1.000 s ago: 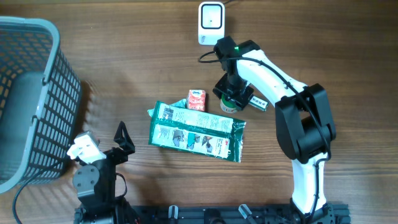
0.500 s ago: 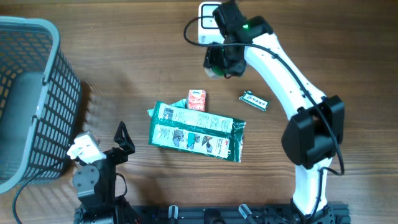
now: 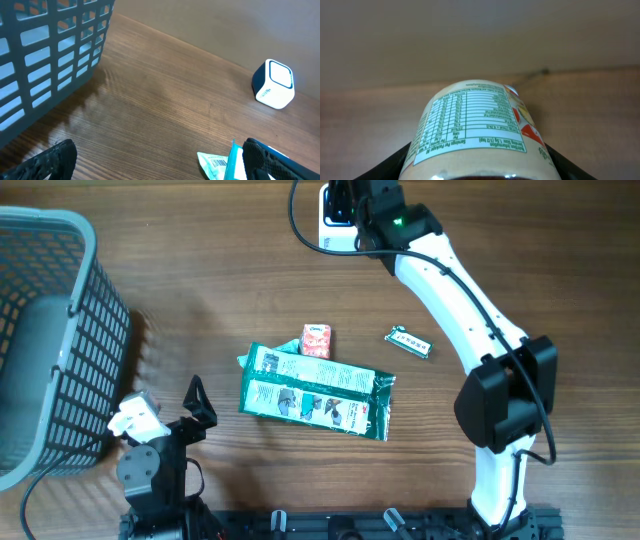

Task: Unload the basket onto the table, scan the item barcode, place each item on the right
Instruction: 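Carry the jar to the right edge of the table and release it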

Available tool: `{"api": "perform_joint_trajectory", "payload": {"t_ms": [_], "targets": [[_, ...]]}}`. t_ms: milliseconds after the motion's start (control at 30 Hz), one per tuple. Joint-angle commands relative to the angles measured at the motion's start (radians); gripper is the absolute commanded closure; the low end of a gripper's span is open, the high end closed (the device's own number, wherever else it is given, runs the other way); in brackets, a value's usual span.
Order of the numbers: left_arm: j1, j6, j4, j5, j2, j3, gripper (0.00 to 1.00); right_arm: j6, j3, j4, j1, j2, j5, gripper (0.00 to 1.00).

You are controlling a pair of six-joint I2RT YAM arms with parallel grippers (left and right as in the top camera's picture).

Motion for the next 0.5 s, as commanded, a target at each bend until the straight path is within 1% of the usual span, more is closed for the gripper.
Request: {"api": "perform_joint_trajectory", "payload": {"t_ms": [0,100,200,267,467], "targets": [[0.003,0.02,0.003,0.012,-0.005,-0.008,0.0,-0.042,0.021,0.107,-0.001,0.087,0.043,0.43],[0.003,0.021,0.003,0.012,-0.005,-0.008,0.0,-0.046,0.021,0.27,-0.001,0.19,0.047,0.43],[0.003,0.02,0.003,0.011,-0.005,-0.008,0.0,-0.042,0.021,0.38,-0.001,0.255,0.048,0.43],[0.003,0.021,0.003,0.011,-0.005,-0.008,0.0,-0.042,0.021,0.404,-0.003,0.272,0.047,0.42],[0.003,0.02,0.003,0.011,-0.005,-0.008,0.0,-0.049,0.022,0.4,-0.003,0.27,0.04,0.43]]}}
